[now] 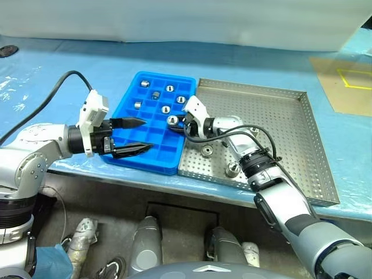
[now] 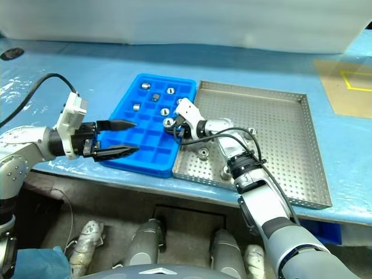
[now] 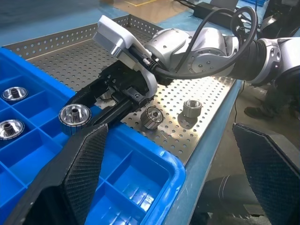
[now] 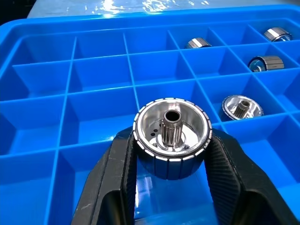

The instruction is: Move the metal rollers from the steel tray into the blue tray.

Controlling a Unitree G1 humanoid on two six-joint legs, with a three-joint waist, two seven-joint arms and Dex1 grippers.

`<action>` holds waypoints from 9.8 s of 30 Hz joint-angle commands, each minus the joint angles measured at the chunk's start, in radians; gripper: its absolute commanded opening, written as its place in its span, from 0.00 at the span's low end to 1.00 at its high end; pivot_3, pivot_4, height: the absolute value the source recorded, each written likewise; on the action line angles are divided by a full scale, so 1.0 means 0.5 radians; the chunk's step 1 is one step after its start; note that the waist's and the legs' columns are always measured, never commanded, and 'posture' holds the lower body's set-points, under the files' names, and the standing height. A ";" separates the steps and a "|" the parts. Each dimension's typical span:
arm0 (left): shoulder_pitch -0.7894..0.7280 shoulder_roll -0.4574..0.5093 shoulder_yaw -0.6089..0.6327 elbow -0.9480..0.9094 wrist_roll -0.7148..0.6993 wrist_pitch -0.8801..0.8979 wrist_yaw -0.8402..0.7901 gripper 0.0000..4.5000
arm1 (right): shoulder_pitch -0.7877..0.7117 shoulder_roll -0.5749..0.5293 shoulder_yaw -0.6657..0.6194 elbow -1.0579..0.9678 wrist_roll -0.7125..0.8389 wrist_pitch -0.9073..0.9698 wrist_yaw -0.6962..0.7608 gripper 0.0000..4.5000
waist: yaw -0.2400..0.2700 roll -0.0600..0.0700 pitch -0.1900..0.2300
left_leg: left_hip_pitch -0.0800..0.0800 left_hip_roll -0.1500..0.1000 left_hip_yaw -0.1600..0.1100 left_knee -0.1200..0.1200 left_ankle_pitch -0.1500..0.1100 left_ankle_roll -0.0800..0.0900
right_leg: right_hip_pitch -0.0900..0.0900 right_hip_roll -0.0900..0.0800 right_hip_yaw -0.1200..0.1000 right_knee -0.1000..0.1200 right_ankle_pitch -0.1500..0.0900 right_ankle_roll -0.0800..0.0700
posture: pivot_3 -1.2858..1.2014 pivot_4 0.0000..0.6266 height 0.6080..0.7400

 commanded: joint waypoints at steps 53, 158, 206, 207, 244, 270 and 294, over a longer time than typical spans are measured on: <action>-1.191 -0.753 -0.754 1.601 0.747 -0.839 -0.986 1.00 | 0.706 -0.489 -0.552 -0.732 0.160 0.255 -0.569 0.88 | -0.184 -0.001 -0.001 | 0.006 -0.003 0.008 0.024 -0.010 0.018 | 0.017 -0.001 0.007 -0.001 0.002 -0.001 | 0.43 0.24 1.00; 0.017 0.294 0.118 0.006 -0.182 0.181 -0.114 1.00 | 0.553 -0.150 0.196 -1.245 0.330 0.837 0.058 0.88 | 0.044 -0.005 -0.002 | 0.009 0.000 -0.010 -0.009 0.008 -0.015 | 0.002 0.002 0.002 0.001 -0.003 -0.003 | 0.60 0.24 1.00; -0.971 -0.570 -0.651 1.269 0.589 -0.510 -0.751 1.00 | 0.924 -0.536 -0.435 -1.329 0.422 0.761 -0.348 0.88 | -0.167 -0.005 -0.003 | 0.022 -0.004 0.003 0.006 -0.003 0.006 | 0.028 0.000 0.005 -0.004 0.000 -0.002 | 0.46 0.24 1.00; -0.954 -0.561 -0.645 1.240 0.587 -0.498 -0.745 1.00 | 0.911 -0.528 -0.434 -1.291 0.427 0.738 -0.331 0.88 | -0.163 -0.005 -0.003 | 0.022 -0.004 0.003 0.006 -0.003 0.006 | 0.028 0.000 0.004 -0.004 0.000 -0.002 | 0.46 0.24 1.00; -0.806 -0.436 -0.591 0.948 0.517 -0.314 -0.630 1.00 | 0.783 -0.501 -0.322 -0.727 0.123 0.315 -0.262 0.37 | -0.122 -0.005 -0.002 | 0.022 -0.005 0.003 0.005 -0.004 0.006 | 0.028 -0.002 0.003 -0.005 0.000 -0.002 | 0.48 0.24 1.00; 0.001 0.379 0.240 0.370 0.267 0.005 -0.361 1.00 | -0.011 0.263 0.028 -0.627 0.250 0.319 -0.026 0.37 | -0.041 -0.005 0.001 | 0.001 0.002 -0.009 -0.008 0.001 -0.003 | -0.002 0.002 -0.002 -0.002 -0.002 -0.008 | 0.61 0.24 1.00; 0.413 0.285 0.414 -0.011 -0.061 0.128 -0.011 1.00 | 0.027 0.347 0.017 0.004 0.028 0.020 -0.101 0.37 | 0.038 -0.009 0.000 | 0.005 0.004 -0.014 -0.015 0.007 -0.014 | -0.002 0.006 -0.003 0.001 -0.002 -0.008 | 0.62 0.24 1.00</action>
